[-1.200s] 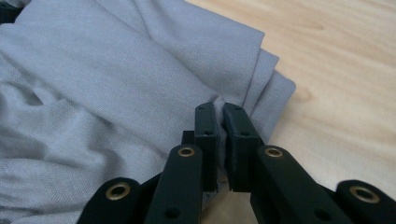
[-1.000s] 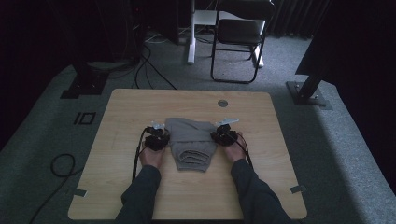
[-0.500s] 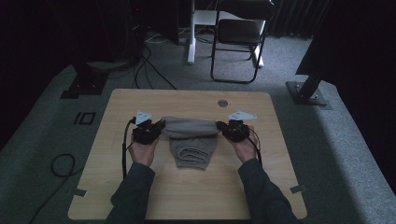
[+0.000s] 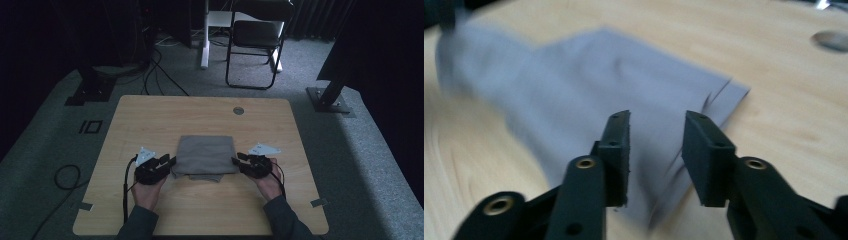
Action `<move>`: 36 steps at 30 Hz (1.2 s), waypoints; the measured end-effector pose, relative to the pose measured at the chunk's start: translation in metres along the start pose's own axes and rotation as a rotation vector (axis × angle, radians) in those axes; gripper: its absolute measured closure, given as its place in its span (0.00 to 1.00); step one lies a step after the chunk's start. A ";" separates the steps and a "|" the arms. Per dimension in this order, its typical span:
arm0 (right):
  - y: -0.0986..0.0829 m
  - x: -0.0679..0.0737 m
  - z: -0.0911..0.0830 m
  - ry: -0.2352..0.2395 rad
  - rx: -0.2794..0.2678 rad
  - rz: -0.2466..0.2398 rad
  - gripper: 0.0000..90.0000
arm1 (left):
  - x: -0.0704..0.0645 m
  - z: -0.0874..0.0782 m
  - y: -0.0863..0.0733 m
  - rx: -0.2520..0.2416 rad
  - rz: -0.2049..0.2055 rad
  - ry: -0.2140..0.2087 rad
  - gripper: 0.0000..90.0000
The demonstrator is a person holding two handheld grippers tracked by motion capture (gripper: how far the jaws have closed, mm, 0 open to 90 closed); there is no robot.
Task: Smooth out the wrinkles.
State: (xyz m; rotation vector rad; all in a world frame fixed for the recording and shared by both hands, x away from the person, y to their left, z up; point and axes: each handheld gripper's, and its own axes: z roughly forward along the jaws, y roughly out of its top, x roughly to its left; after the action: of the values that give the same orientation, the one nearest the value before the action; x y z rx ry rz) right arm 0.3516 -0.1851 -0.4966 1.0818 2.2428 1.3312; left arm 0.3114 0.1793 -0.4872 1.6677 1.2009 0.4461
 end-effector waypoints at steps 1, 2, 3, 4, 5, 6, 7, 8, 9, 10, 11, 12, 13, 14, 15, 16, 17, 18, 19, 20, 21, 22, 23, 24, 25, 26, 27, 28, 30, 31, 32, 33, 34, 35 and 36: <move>0.005 0.000 0.001 -0.008 -0.011 0.002 0.68 | 0.000 0.000 0.000 0.000 0.000 0.000 0.72; 0.009 0.000 0.003 -0.012 -0.016 0.003 0.67 | -0.005 0.004 0.009 -0.005 0.018 -0.012 0.72; 0.012 0.001 0.006 -0.009 -0.011 0.004 0.67 | -0.008 0.008 0.013 0.010 0.035 -0.013 0.72; 0.013 0.004 0.011 -0.004 0.001 0.002 0.66 | -0.012 0.013 0.015 0.027 0.056 -0.014 0.72; 0.014 0.007 0.017 -0.005 0.011 -0.006 0.66 | -0.016 0.020 0.015 0.050 0.075 -0.020 0.72; 0.013 0.011 0.022 -0.005 0.022 -0.017 0.65 | -0.020 0.026 0.013 0.083 0.096 -0.025 0.72; 0.011 0.014 0.028 0.004 0.037 -0.018 0.65 | -0.024 0.034 0.009 0.114 0.118 -0.024 0.72; 0.009 0.017 0.034 0.007 0.047 -0.022 0.64 | -0.027 0.041 0.004 0.148 0.133 -0.017 0.72; 0.007 0.021 0.038 0.006 0.058 -0.025 0.63 | -0.029 0.047 -0.002 0.179 0.136 -0.024 0.72; 0.004 0.023 0.042 0.013 0.069 -0.023 0.62 | -0.031 0.052 -0.009 0.203 0.137 -0.028 0.72; 0.001 0.026 0.046 0.021 0.087 -0.024 0.61 | -0.032 0.055 -0.015 0.209 0.133 -0.030 0.72; -0.003 0.029 0.049 0.024 0.108 -0.030 0.60 | -0.032 0.056 -0.020 0.212 0.123 -0.041 0.72; -0.007 0.032 0.051 0.019 0.129 -0.041 0.59 | -0.033 0.056 -0.024 0.215 0.120 -0.048 0.72; -0.012 0.033 0.052 0.017 0.142 -0.058 0.58 | -0.034 0.055 -0.026 0.212 0.125 -0.043 0.71; -0.016 0.035 0.052 0.021 0.153 -0.059 0.57 | -0.036 0.053 -0.028 0.218 0.139 -0.041 0.71; -0.019 0.035 0.051 0.024 0.161 -0.061 0.55 | -0.037 0.052 -0.029 0.225 0.148 -0.039 0.70; -0.022 0.035 0.050 0.025 0.169 -0.062 0.54 | -0.038 0.050 -0.031 0.230 0.153 -0.039 0.70; -0.025 0.035 0.048 0.029 0.179 -0.060 0.52 | -0.039 0.049 -0.034 0.234 0.161 -0.036 0.70; -0.028 0.034 0.047 0.034 0.197 -0.060 0.51 | -0.040 0.049 -0.036 0.242 0.169 -0.035 0.69; -0.031 0.034 0.046 0.034 0.214 -0.063 0.51 | -0.041 0.048 -0.039 0.256 0.182 -0.037 0.68; -0.035 0.033 0.045 0.034 0.219 -0.058 0.50 | -0.041 0.048 -0.042 0.261 0.193 -0.035 0.68; -0.037 0.032 0.045 0.039 0.224 -0.057 0.50 | -0.040 0.048 -0.045 0.265 0.198 -0.032 0.68; -0.039 0.031 0.044 0.040 0.222 -0.059 0.50 | -0.039 0.048 -0.048 0.269 0.188 -0.035 0.67; -0.040 0.030 0.043 0.038 0.223 -0.060 0.50 | -0.038 0.047 -0.049 0.266 0.179 -0.038 0.67; -0.039 0.030 0.042 0.040 0.229 -0.069 0.49 | -0.038 0.047 -0.049 0.266 0.179 -0.038 0.67; -0.037 0.030 0.041 0.036 0.224 -0.074 0.49 | -0.037 0.044 -0.047 0.240 0.164 -0.047 0.67; -0.034 0.030 0.039 0.027 0.196 -0.084 0.48 | -0.037 0.042 -0.044 0.224 0.168 -0.053 0.67; -0.029 0.029 0.036 0.026 0.168 -0.076 0.48 | -0.038 0.039 -0.041 0.200 0.171 -0.055 0.67; -0.016 0.026 0.035 0.011 0.116 -0.053 0.46 | -0.039 0.038 -0.033 0.175 0.170 -0.067 0.67; -0.010 0.025 0.036 0.001 0.105 -0.046 0.45 | -0.040 0.038 -0.030 0.167 0.173 -0.068 0.67; -0.004 0.025 0.039 -0.001 0.098 -0.043 0.45 | -0.040 0.040 -0.027 0.165 0.174 -0.071 0.67; 0.000 0.024 0.042 0.009 0.096 -0.042 0.43 | -0.040 0.040 -0.027 0.165 0.174 -0.071 0.67; 0.002 0.025 0.047 0.025 0.104 -0.033 0.42 | -0.042 0.047 -0.025 0.185 0.185 -0.068 0.66; 0.002 0.025 0.047 0.025 0.104 -0.033 0.42 | -0.042 0.047 -0.025 0.185 0.185 -0.068 0.66; 0.000 0.026 0.055 0.046 0.127 -0.026 0.38 | -0.042 0.055 -0.029 0.210 0.185 -0.065 0.66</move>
State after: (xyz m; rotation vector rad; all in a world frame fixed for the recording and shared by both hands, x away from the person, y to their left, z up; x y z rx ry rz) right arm 0.3673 -0.1319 -0.5223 1.0695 2.3957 1.2296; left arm 0.3191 0.1155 -0.5265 1.9689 1.0798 0.3861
